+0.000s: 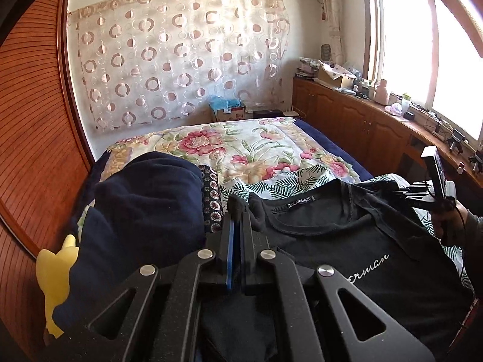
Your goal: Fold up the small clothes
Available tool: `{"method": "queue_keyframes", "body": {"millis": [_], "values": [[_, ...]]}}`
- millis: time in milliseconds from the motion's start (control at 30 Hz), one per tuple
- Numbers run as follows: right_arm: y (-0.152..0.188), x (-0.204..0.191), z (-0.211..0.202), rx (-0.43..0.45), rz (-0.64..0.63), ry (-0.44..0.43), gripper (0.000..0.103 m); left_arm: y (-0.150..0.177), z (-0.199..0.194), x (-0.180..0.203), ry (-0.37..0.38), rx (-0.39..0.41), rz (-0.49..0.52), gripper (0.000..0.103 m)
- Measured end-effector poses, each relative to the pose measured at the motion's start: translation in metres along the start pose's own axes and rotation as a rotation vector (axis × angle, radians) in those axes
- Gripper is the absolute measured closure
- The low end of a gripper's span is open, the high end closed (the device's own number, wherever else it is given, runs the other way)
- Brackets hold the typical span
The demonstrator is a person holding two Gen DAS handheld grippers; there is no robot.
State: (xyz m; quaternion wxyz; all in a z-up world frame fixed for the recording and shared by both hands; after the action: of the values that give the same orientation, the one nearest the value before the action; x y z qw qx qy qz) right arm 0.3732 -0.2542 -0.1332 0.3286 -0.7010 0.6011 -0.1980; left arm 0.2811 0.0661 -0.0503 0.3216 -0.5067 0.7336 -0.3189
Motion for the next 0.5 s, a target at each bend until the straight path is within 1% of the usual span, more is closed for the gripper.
{"method": "queue_keyframes", "body": {"millis": [67, 133, 267, 500], "values": [[0.003, -0.007, -0.005, 0.015, -0.028, 0.006, 0.093, 0.003, -0.002, 0.004, 0.000, -0.001, -0.001, 0.099], [0.004, -0.011, -0.015, 0.042, -0.024, -0.027, 0.094, 0.007, -0.005, 0.008, 0.007, -0.001, -0.004, 0.099], [0.006, -0.015, -0.049, 0.116, -0.007, -0.086, 0.094, 0.020, -0.017, 0.014, 0.013, 0.008, -0.014, 0.099], [0.037, -0.022, -0.101, 0.191, -0.030, -0.126, 0.094, 0.040, -0.041, 0.027, 0.003, 0.027, -0.031, 0.099]]}}
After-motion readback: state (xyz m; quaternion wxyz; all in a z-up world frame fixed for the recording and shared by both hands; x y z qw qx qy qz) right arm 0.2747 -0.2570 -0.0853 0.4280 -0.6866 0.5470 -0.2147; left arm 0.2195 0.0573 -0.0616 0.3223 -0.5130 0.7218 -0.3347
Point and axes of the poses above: each gripper's, at about its wrist camera, not at the fingertips, and z roughly the way its jaws point, x to its right, y to its underside, the point moved 6 cm from there along z, roughly the way its jaws point, and after that the axes turned 10 degrees about z, right-handed, at the moved point
